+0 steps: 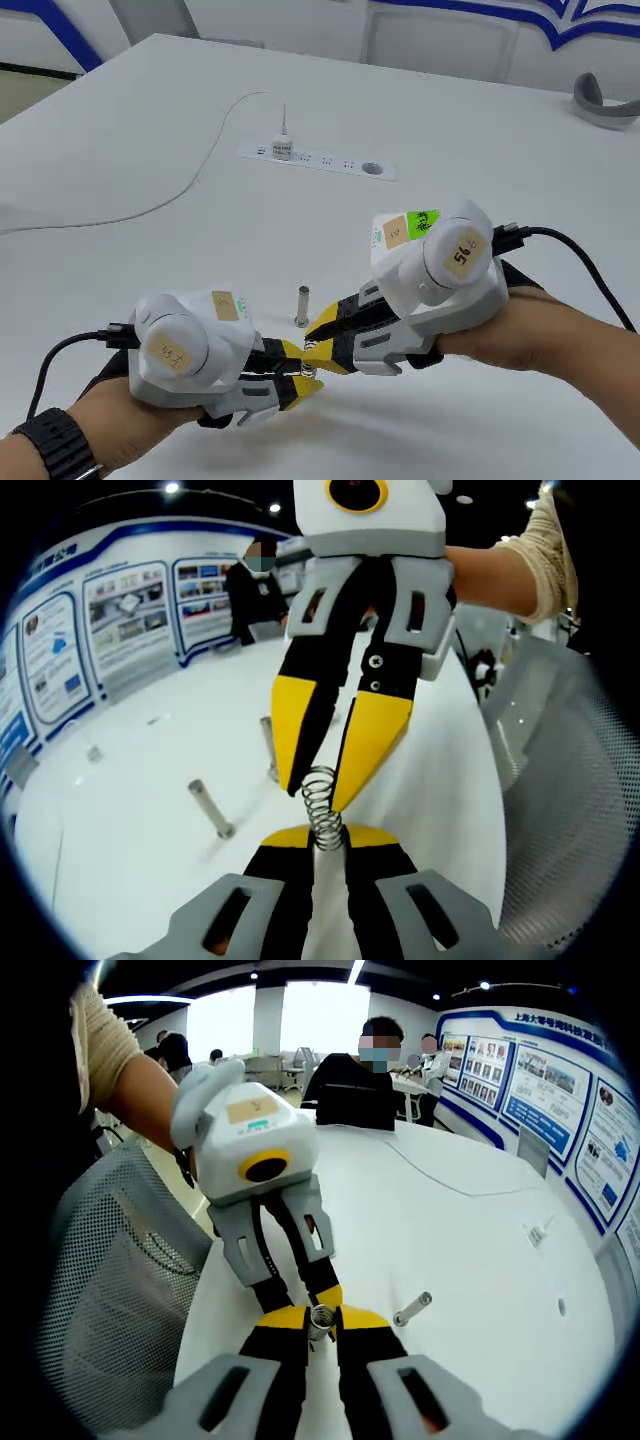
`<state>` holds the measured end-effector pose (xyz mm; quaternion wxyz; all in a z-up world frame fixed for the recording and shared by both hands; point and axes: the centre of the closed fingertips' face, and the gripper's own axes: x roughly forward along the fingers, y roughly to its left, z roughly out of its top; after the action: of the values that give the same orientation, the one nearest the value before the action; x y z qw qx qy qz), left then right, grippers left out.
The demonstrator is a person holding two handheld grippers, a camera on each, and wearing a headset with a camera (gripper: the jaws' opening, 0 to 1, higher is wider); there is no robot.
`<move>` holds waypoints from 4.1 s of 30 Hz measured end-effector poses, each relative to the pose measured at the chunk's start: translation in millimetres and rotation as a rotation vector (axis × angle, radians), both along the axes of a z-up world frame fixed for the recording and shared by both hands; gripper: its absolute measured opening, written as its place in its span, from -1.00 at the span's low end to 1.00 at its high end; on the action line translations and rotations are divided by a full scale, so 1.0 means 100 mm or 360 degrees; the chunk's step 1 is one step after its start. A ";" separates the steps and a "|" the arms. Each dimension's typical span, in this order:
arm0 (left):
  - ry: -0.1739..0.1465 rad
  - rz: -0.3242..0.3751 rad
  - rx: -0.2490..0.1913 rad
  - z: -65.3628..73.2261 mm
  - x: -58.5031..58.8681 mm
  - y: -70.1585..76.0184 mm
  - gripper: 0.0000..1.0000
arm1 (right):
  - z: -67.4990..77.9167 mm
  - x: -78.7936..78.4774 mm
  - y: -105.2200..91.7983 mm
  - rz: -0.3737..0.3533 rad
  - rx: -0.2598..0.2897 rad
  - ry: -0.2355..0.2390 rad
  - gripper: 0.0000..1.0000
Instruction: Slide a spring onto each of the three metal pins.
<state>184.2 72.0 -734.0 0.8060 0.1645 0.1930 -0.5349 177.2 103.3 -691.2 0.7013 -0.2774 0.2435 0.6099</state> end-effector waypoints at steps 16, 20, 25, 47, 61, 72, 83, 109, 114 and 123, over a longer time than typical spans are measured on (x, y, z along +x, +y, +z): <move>0.0019 0.0071 -0.0067 0.03 0.05 0.05 -0.67 | 0.05 0.10 -0.03 -0.0042 0.0001 -0.0012 -0.77; 0.0025 0.0096 -0.0087 0.04 0.07 0.09 -0.59 | 0.10 0.14 -0.04 -0.0051 0.0005 -0.0024 -0.77; 0.0054 0.0139 -0.0132 0.08 0.10 0.13 -0.46 | 0.16 0.22 -0.06 -0.0073 0.0014 -0.0042 -0.77; 0.0083 0.0273 -0.0181 0.10 0.21 0.28 0.11 | 0.46 0.68 -0.07 -0.0184 0.0057 -0.0152 -0.77; 0.0111 0.0318 -0.0204 0.10 0.25 0.33 0.31 | 0.41 0.84 0.05 -0.0188 0.0025 -0.0161 -0.77; 0.0130 0.0334 -0.0211 0.09 0.27 0.34 0.39 | 0.30 0.87 0.06 -0.0190 -0.0014 -0.0123 -0.77; 0.0142 0.0336 -0.0207 0.08 0.26 0.35 0.38 | 0.23 0.89 0.07 -0.0194 -0.0027 -0.0096 -0.77; 0.0155 0.0341 -0.0199 0.05 0.25 0.36 0.36 | -0.18 0.93 0.08 -0.0242 -0.0087 -0.0041 -0.77; 0.0154 0.0343 -0.0196 0.05 0.25 0.36 0.36 | -0.25 0.94 0.06 -0.0247 -0.0118 -0.0052 -0.77; 0.0155 0.0338 -0.0193 0.05 0.26 0.35 0.36 | -0.33 0.95 0.06 -0.0263 -0.0137 -0.0058 -0.77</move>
<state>209.7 106.7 -729.1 0.8562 0.0679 0.2154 -0.4646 272.1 109.3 -723.8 0.7408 -0.2972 0.2787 0.5339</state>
